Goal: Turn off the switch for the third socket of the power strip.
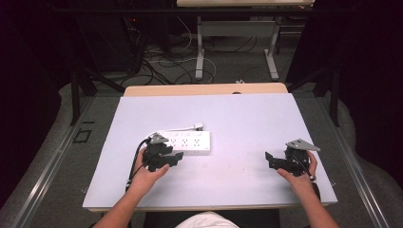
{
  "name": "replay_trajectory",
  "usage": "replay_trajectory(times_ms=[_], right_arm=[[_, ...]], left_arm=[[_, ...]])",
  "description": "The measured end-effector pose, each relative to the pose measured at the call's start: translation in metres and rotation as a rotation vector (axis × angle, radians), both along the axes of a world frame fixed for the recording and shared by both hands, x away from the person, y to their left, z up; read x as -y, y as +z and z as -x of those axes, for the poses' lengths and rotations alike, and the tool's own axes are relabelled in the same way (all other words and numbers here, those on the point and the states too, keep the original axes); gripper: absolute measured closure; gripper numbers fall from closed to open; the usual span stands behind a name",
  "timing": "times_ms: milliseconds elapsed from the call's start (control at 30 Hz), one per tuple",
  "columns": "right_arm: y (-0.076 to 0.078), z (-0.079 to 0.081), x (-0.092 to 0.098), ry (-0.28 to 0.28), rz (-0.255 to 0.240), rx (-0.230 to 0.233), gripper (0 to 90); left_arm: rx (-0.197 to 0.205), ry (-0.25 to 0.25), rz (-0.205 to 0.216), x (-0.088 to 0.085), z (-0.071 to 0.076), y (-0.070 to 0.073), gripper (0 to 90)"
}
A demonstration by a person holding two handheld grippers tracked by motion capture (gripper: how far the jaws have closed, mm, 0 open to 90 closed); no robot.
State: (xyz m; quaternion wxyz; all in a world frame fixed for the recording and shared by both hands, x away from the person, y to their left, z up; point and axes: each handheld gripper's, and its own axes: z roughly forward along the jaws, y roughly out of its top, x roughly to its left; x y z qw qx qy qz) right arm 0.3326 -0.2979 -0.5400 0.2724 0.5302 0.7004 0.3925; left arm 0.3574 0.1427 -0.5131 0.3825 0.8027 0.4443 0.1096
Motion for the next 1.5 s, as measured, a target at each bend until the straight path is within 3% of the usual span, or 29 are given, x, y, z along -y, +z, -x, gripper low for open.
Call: replay_trajectory(times_ms=[300,600,900,1067,1500], right_arm=[[-0.001,-0.001,0.000,-0.002,-0.011,-0.009,7.0],[-0.003,-0.003,0.003,-0.005,-0.004,-0.012,7.0],[-0.003,-0.003,0.002,-0.006,-0.007,-0.015,7.1],[-0.003,-0.003,0.002,-0.009,-0.004,-0.013,7.2],[-0.003,-0.003,0.000,0.003,-0.012,-0.016,3.1]], left_arm=[[-0.052,0.006,0.001,0.013,-0.010,0.013,53.6],[-0.064,0.047,0.035,0.026,-0.024,0.024,57.5],[-0.083,0.063,0.040,0.031,-0.035,0.030,61.2],[-0.099,0.079,0.070,0.033,-0.045,0.034,63.4],[-0.120,0.097,0.073,0.044,-0.065,0.036,66.0]])
